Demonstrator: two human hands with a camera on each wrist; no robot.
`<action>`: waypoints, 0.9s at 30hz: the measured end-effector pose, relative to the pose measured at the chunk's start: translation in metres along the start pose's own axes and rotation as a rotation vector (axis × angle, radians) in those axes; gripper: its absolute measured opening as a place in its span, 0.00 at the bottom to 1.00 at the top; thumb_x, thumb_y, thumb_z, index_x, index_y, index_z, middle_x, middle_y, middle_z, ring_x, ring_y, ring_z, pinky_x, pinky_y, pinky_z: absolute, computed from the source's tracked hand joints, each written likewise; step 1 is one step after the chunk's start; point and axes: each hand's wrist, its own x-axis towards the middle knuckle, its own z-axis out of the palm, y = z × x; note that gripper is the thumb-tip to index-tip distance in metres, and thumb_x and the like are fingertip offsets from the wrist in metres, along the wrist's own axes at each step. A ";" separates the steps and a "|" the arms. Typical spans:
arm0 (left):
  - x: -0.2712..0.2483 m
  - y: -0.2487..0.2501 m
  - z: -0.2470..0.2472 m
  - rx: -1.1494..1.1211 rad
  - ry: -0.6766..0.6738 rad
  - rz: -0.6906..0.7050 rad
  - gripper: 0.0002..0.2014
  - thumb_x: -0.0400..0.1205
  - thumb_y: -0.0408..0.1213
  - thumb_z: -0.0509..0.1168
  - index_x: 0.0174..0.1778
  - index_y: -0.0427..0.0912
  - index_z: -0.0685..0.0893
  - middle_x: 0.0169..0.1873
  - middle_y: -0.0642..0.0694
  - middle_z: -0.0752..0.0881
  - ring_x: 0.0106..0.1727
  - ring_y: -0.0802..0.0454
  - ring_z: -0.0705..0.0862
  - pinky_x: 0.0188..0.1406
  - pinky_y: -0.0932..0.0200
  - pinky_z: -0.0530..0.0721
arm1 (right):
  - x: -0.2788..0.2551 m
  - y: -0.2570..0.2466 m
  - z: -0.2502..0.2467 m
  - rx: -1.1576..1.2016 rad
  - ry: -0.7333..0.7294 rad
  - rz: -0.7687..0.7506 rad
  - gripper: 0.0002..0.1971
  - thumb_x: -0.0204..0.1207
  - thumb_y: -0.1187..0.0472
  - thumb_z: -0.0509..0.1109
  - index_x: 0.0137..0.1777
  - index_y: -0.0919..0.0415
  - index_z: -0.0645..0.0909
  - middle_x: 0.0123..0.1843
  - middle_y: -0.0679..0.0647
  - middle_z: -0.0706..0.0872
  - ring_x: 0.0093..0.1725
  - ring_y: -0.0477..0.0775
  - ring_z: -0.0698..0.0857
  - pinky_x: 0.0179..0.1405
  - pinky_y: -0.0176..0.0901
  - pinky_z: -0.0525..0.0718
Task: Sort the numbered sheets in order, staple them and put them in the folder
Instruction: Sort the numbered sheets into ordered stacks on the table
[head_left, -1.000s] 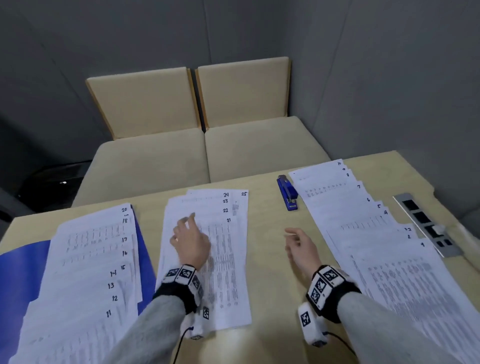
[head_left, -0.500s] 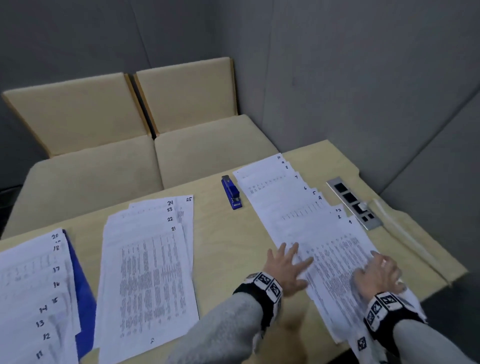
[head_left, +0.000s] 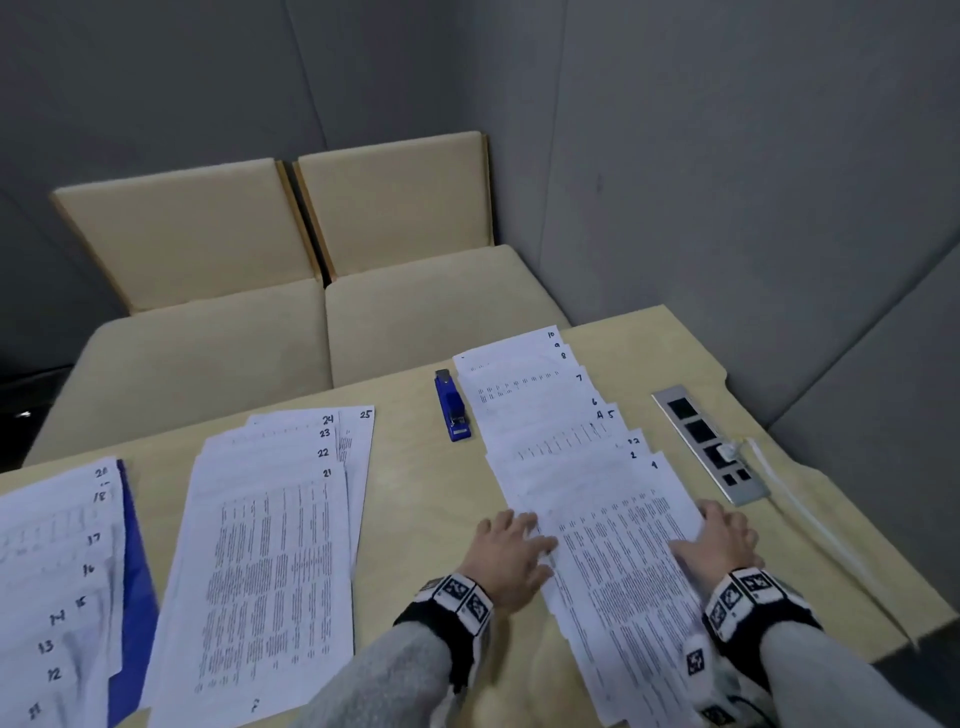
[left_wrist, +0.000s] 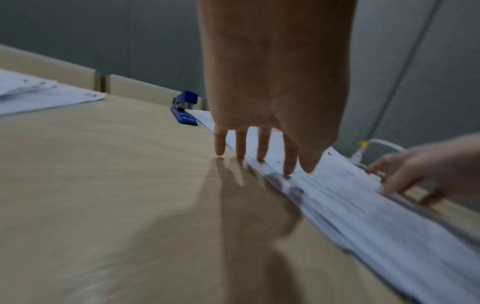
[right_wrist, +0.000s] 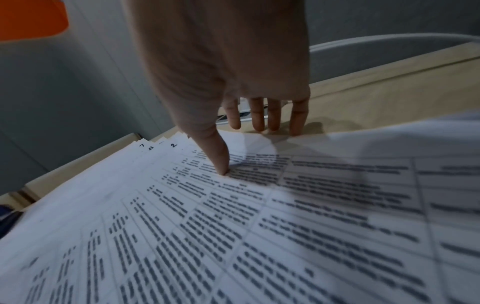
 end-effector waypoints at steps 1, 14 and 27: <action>0.005 0.000 -0.005 -0.076 0.041 -0.055 0.21 0.83 0.53 0.55 0.72 0.54 0.74 0.77 0.43 0.65 0.76 0.41 0.63 0.72 0.42 0.65 | 0.003 -0.002 -0.001 -0.002 -0.020 0.000 0.37 0.65 0.57 0.77 0.74 0.52 0.65 0.72 0.61 0.66 0.71 0.63 0.67 0.69 0.61 0.71; 0.156 -0.074 -0.083 -0.125 0.201 -0.361 0.26 0.87 0.44 0.51 0.80 0.38 0.58 0.82 0.39 0.55 0.82 0.42 0.57 0.78 0.41 0.63 | -0.003 0.004 0.019 -0.064 0.007 -0.204 0.45 0.73 0.36 0.64 0.83 0.51 0.46 0.85 0.54 0.50 0.82 0.58 0.56 0.75 0.58 0.64; 0.221 -0.106 -0.088 -0.113 0.061 -0.480 0.38 0.84 0.60 0.43 0.84 0.41 0.39 0.84 0.45 0.40 0.85 0.45 0.41 0.81 0.33 0.41 | 0.010 -0.003 0.023 -0.195 -0.090 -0.205 0.50 0.72 0.27 0.56 0.83 0.47 0.32 0.85 0.45 0.36 0.85 0.52 0.46 0.81 0.54 0.56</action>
